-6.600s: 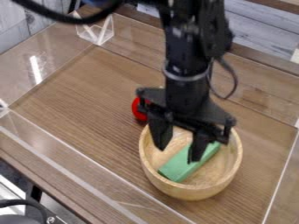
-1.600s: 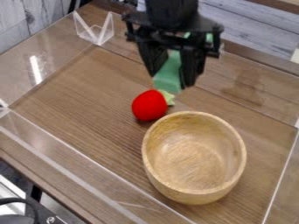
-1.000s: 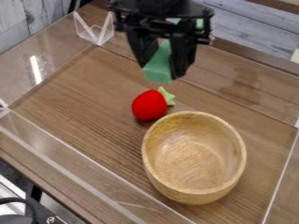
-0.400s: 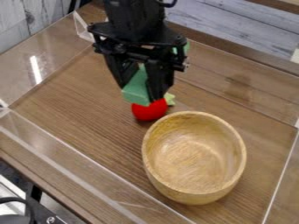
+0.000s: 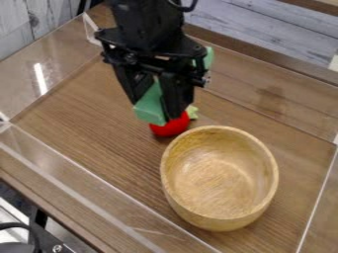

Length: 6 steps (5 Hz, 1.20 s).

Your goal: Remove the green block from the brown bowl and put it on the table

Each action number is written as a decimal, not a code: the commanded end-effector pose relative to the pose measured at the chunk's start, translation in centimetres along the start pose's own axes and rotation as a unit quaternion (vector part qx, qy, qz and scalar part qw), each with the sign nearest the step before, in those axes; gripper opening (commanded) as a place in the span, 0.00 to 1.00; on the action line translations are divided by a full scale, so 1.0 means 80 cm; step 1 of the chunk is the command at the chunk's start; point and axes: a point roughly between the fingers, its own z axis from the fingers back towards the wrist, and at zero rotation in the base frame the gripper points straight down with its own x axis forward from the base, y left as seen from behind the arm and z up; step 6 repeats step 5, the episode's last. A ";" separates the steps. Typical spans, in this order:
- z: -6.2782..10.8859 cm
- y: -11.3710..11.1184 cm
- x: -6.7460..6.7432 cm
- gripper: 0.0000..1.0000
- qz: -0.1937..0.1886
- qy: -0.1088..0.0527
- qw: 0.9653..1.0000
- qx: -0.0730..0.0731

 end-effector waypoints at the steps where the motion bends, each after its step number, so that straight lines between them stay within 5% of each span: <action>1: 0.008 -0.013 0.002 0.00 -0.005 -0.013 1.000 0.001; 6: -0.015 -0.025 -0.012 0.00 0.000 -0.002 1.000 0.004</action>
